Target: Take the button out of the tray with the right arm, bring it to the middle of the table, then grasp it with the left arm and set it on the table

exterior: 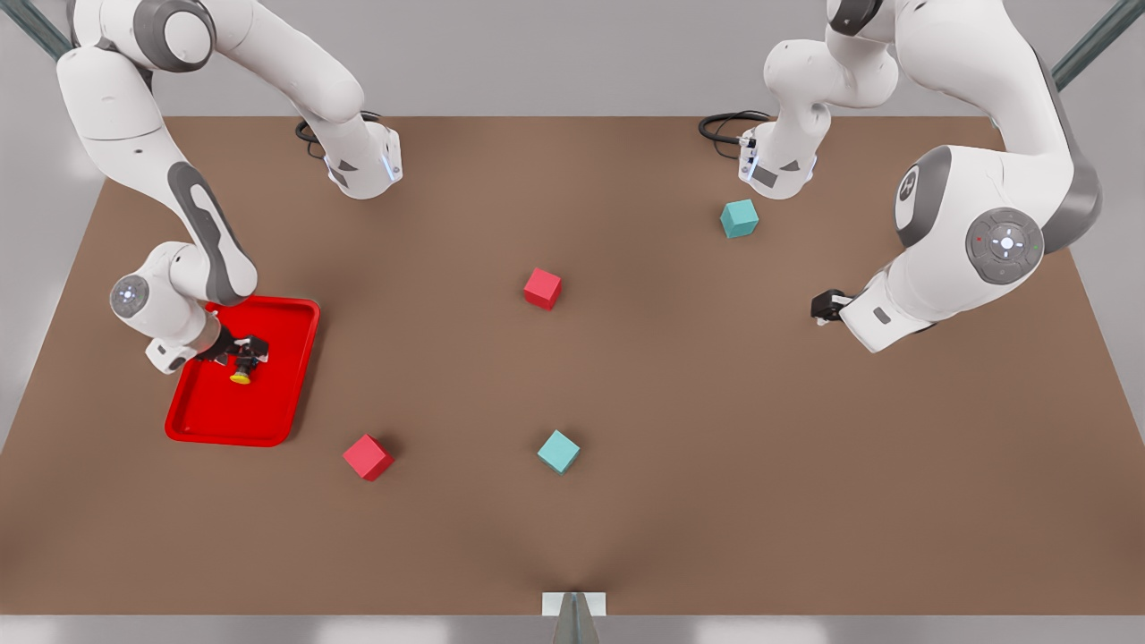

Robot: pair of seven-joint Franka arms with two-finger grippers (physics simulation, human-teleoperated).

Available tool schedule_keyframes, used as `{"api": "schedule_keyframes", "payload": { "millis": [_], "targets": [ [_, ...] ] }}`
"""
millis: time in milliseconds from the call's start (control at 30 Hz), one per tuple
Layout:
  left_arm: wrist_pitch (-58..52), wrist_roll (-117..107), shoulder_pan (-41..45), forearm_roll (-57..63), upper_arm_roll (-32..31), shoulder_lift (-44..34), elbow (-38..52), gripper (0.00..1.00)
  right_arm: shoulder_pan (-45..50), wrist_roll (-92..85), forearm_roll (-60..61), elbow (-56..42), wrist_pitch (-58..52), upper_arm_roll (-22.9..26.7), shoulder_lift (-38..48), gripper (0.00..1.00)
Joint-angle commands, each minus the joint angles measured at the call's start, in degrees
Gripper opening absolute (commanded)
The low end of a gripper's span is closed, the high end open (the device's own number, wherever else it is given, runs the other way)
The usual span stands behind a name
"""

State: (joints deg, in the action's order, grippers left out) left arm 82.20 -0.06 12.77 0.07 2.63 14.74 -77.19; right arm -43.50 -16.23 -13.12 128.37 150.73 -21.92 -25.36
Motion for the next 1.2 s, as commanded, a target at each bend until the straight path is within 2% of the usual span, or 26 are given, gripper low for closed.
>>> {"api": "schedule_keyframes", "payload": {
  "millis": [0, 200, 233, 300, 967, 1000, 1033, 1067, 1167],
  "targets": [
    [-0.02, 0.06, -0.03, 0.01, 0.0, -0.06, 0.02, 1.0, -0.35, -6.79, -0.5, 0.03, 2.38, 0.03, -0.04, 1.0],
    [-0.02, -0.03, 0.06, 0.01, 0.0, 0.11, 0.11, 1.0, -0.79, -6.79, -0.77, 0.03, 2.2, 0.03, -0.12, 1.0],
    [-0.02, -0.03, 0.06, 0.01, 0.0, 0.2, 0.11, 1.0, -0.79, -6.79, -0.77, 0.03, 2.03, 0.03, -0.12, 0.82],
    [0.07, -0.03, 0.06, 0.01, 0.0, 0.29, 0.02, 1.0, -0.79, -6.88, -0.77, 0.03, 1.94, 0.03, -0.12, 0.81],
    [0.15, -0.03, -0.03, 0.01, 0.0, 1.08, 0.11, 1.0, -0.44, -6.71, -0.94, 0.03, 2.03, 0.3, -1.97, 0.8],
    [0.15, -0.03, -0.03, 0.01, 0.0, 1.08, 0.11, 1.0, -0.44, -6.71, -0.94, -0.05, 2.03, 0.3, -1.97, 0.7],
    [0.15, -0.03, -0.03, 0.01, 0.0, 1.08, 0.02, 1.0, -0.44, -6.79, -0.94, -0.05, 2.03, 0.3, -1.97, 0.55],
    [0.15, -0.03, -0.03, 0.01, 0.0, 1.08, 0.11, 1.0, -0.53, -6.79, -0.94, 0.03, 2.03, 0.3, -1.97, 0.46],
    [0.15, -0.03, -0.03, 0.01, 0.0, 1.08, 0.02, 1.0, -0.53, -6.71, -1.03, -0.05, 2.03, 0.3, -1.97, 0.42]
  ]
}}
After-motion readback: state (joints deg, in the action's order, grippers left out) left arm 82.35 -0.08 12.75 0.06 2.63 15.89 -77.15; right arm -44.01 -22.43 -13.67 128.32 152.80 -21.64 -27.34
